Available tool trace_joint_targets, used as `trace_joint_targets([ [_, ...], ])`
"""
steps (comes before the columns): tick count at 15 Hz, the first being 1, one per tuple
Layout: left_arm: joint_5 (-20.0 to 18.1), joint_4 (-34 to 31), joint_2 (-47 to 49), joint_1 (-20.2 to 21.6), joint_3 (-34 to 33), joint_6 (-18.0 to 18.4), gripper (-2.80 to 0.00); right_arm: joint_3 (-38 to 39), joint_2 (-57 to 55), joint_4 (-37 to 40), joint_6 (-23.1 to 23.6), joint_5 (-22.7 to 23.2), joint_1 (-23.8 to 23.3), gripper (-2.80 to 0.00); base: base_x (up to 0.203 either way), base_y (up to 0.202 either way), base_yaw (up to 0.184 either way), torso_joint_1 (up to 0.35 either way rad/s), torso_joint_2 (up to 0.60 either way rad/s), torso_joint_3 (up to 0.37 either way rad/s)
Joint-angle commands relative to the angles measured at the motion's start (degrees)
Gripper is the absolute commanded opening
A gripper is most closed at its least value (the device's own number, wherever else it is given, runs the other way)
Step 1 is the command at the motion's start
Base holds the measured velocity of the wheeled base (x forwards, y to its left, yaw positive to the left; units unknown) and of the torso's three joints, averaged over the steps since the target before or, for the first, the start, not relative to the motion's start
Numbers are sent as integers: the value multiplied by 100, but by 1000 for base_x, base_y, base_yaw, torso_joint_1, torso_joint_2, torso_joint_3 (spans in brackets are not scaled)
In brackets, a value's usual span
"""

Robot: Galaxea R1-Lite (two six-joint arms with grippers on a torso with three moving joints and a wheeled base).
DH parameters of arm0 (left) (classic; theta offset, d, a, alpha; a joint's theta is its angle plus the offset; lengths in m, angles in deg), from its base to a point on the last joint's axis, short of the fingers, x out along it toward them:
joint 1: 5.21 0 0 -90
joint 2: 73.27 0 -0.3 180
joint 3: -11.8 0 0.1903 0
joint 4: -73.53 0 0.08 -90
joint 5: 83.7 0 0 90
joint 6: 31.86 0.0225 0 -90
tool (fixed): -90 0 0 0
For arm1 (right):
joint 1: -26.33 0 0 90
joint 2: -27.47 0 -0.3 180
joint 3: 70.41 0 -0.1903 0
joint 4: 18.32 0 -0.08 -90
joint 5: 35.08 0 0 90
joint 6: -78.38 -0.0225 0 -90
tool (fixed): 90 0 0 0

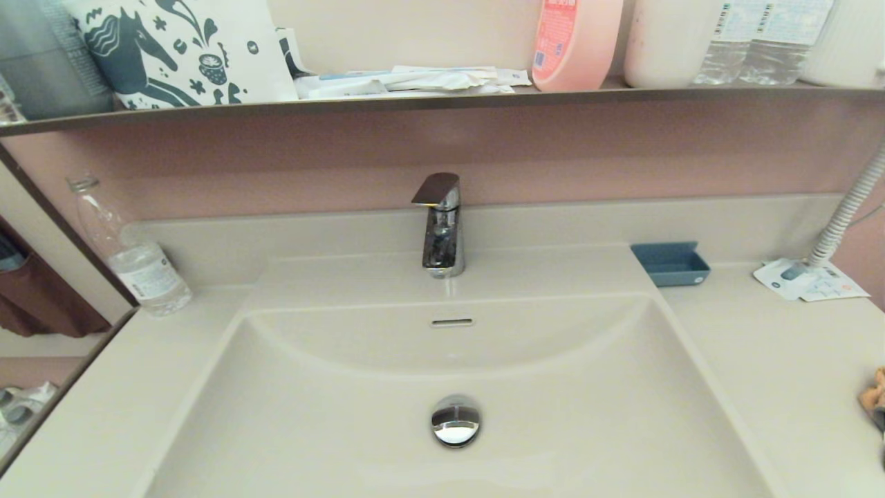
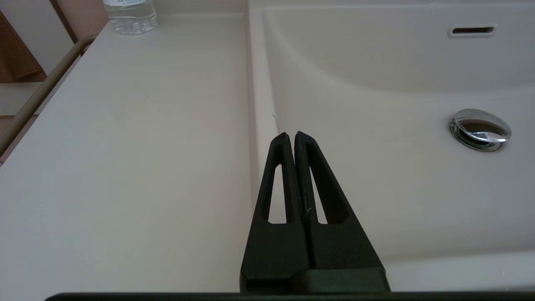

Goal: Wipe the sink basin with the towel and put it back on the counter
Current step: Pick up the cloth

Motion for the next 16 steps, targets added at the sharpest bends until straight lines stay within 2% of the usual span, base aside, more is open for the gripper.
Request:
trace_joint_targets([
  [1, 1, 3, 7, 5, 0, 1, -280, 1, -6, -7, 0, -3, 0, -280, 0, 0, 0, 0, 0, 0],
  [4, 1, 3, 7, 2, 0, 1, -280, -188, -6, 21, -10, 0, 4, -280, 0, 0, 0, 0, 0, 0],
  [7, 1, 3, 7, 2, 0, -1, -280, -920, -353, 78, -34, -76, 3, -280, 0, 0, 0, 0, 0, 0],
  [11, 5, 3, 7, 0, 0, 0, -280, -1972, -1370, 73, -232, -806, 30, -280, 0, 0, 0, 0, 0, 0],
  [16, 1, 3, 7, 0, 0, -8, -280, -2935, -3375, 77, -236, -1499, 113, -280, 0, 0, 0, 0, 0, 0],
])
